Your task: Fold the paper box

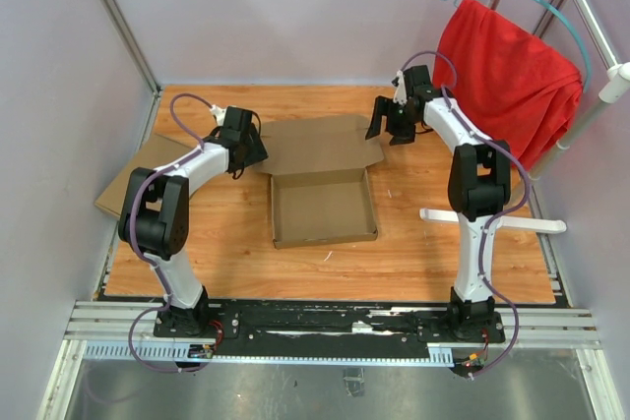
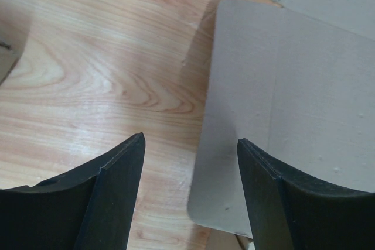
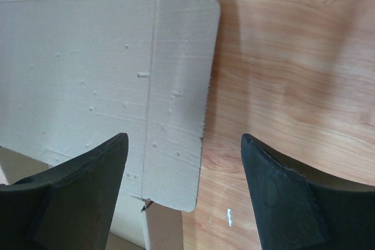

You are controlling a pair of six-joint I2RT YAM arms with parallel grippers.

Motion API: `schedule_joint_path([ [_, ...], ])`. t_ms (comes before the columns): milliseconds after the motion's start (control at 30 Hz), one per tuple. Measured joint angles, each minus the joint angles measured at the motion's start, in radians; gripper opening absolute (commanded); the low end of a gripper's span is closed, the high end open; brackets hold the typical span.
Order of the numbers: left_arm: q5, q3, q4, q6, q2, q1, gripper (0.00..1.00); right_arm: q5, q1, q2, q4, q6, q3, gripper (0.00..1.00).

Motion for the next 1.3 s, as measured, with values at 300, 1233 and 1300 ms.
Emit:
schedule_joint_path([
  [300,0.032,0.0,0.038,0.001,0.0,-0.001,0.69,-0.066,0.005,0.0,0.041,0.017,-0.051,0.76],
  [1233,0.089,0.155,0.071,0.042,0.144,-0.001,0.62,-0.024,0.056,0.036,0.068,0.011,-0.02,0.72],
  [1300,0.092,0.155,0.073,0.042,0.145,-0.001,0.62,-0.024,0.056,0.036,0.073,0.011,-0.02,0.72],
])
